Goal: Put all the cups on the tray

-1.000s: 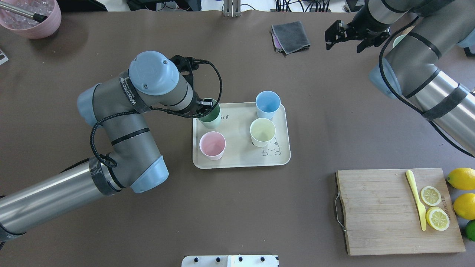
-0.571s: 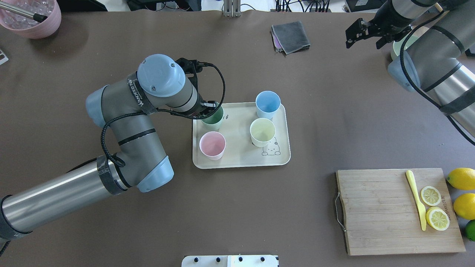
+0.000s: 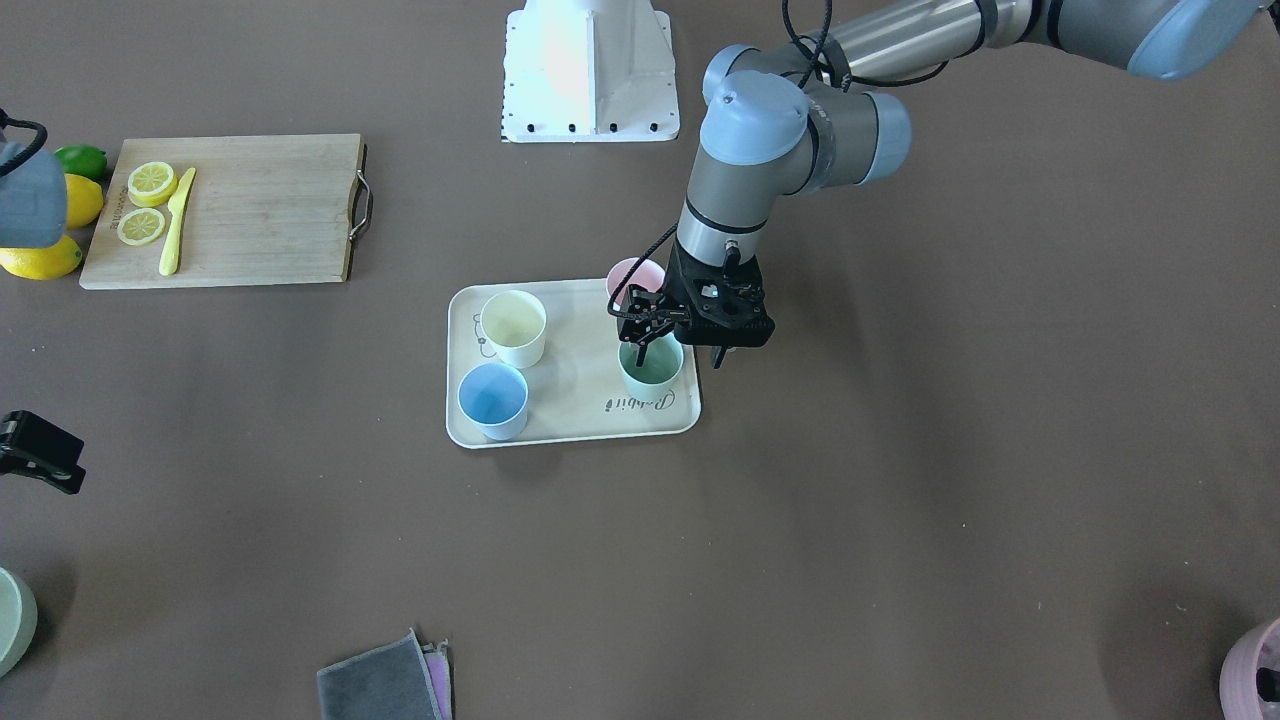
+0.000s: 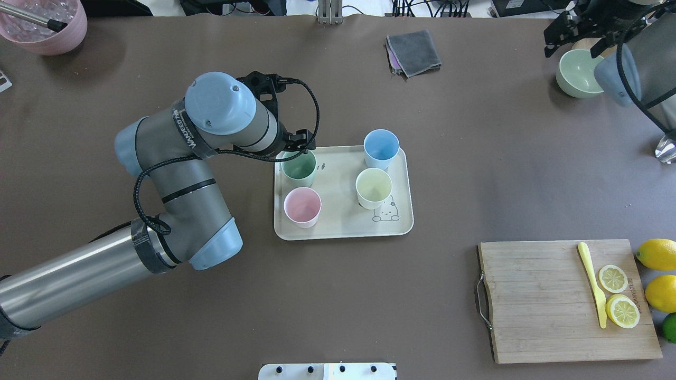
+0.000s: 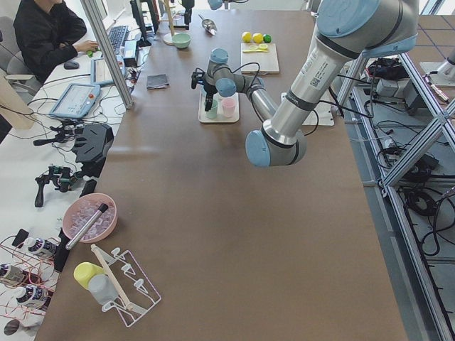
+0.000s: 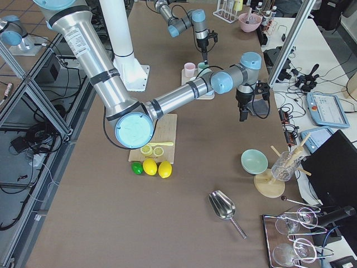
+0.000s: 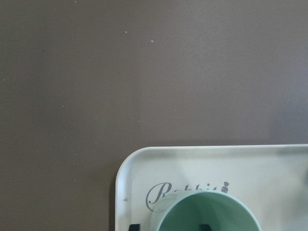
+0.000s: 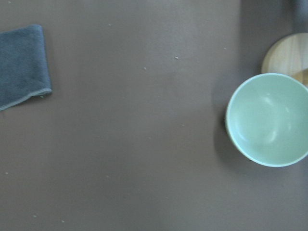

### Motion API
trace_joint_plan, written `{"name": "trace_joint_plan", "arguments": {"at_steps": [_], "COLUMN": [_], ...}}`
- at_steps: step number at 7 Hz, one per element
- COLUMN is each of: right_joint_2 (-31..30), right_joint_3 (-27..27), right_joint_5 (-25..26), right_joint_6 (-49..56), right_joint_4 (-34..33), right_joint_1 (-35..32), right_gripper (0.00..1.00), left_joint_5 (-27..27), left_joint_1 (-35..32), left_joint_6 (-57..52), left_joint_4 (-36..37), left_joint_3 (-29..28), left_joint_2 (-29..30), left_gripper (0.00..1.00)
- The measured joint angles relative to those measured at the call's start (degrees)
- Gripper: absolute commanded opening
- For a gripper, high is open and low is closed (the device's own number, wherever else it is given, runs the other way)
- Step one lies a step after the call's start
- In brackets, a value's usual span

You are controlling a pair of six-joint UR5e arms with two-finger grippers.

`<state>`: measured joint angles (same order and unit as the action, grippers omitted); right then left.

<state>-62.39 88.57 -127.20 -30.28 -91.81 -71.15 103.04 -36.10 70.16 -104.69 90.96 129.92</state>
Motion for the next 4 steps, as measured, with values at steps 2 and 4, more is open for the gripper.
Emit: {"name": "trace_joint_plan", "arguments": {"at_steps": [2, 4], "right_joint_2": [-7.1, -13.7], "right_joint_3": [4.4, 7.4], "right_joint_5": [-2.4, -5.7], "right_joint_6": [4.2, 6.9], "right_joint_4": [-2.8, -3.4], "right_joint_1": [-4.1, -8.8], "right_gripper": [1.0, 1.0], "left_joint_5": [0.0, 0.3], "left_joint_1": [-3.5, -10.1], "left_joint_6": [-3.0, -12.1], "left_joint_4": [-0.3, -0.6], "left_joint_3": [4.4, 7.8], "left_joint_2": [-4.7, -11.1], "left_gripper": [0.98, 0.98]}}
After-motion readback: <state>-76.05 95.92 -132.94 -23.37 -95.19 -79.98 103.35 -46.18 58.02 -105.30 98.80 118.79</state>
